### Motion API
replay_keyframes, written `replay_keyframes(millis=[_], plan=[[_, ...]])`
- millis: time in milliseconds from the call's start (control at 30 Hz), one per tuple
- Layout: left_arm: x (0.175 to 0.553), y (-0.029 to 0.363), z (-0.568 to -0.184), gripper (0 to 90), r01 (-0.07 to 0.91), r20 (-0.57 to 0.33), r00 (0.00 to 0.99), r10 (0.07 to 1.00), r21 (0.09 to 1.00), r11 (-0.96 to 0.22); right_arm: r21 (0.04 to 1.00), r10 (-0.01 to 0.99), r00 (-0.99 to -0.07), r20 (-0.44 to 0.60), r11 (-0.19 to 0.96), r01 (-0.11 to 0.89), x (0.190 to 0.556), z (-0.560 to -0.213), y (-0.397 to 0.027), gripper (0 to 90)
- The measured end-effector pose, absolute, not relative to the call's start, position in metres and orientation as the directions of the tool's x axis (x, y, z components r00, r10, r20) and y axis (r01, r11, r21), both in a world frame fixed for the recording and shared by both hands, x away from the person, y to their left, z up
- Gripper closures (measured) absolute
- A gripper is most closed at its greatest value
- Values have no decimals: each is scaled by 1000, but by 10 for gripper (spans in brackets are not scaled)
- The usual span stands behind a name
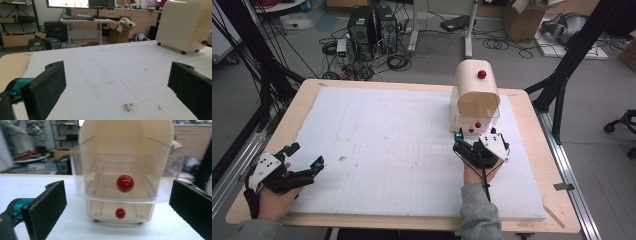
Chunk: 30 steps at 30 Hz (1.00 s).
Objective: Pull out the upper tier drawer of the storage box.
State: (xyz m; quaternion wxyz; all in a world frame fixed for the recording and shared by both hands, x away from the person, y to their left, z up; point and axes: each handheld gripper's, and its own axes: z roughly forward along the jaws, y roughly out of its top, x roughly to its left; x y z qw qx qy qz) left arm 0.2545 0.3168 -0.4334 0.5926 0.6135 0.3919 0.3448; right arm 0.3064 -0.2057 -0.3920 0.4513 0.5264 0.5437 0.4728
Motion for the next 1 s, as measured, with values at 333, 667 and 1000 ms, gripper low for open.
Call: replay_keyframes(millis=[333,667,1000], plan=[[253,317,-433,22,68,-44,465,884,998,14,988,963,-270,14,28,154,295,-391,-233,1],[251,314,-432,22,66,-42,480,876,998,12,989,905,-424,6,58,138,279,-398,-273,1],[250,313,-432,22,61,-41,503,863,998,11,989,877,-479,40,33,144,264,-403,-301,1]])
